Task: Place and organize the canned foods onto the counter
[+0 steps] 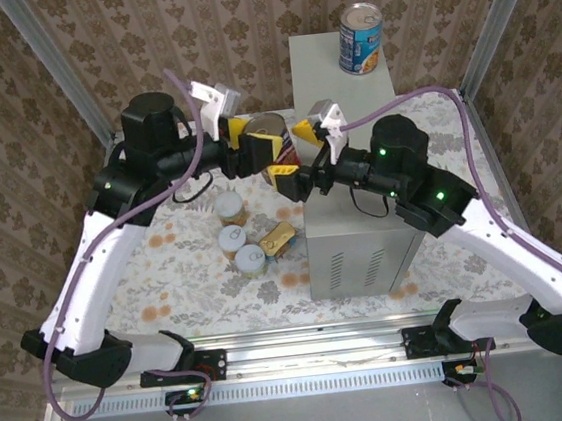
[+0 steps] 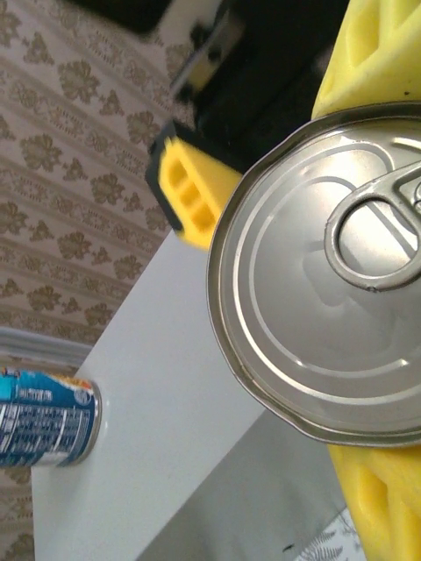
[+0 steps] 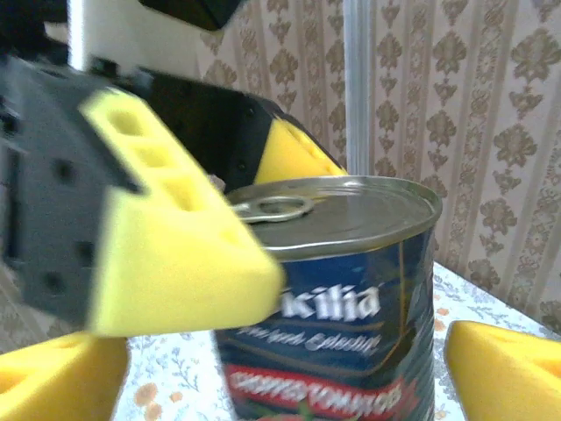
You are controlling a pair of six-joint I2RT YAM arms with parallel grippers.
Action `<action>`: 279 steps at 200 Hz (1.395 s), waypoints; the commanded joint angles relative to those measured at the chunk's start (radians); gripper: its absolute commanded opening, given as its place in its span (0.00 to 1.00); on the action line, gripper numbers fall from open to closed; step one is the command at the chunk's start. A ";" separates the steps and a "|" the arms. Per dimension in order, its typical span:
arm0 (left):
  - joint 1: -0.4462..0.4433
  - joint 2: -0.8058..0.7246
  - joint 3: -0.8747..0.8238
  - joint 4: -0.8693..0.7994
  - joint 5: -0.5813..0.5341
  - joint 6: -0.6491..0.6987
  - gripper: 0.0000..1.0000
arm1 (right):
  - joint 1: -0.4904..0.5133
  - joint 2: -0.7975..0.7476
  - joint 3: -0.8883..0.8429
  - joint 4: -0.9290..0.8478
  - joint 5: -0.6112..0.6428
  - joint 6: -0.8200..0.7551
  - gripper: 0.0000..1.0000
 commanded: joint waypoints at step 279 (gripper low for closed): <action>-0.058 0.734 0.930 -0.079 -0.156 0.153 0.63 | 0.004 -0.416 -0.213 -0.392 0.633 0.019 1.00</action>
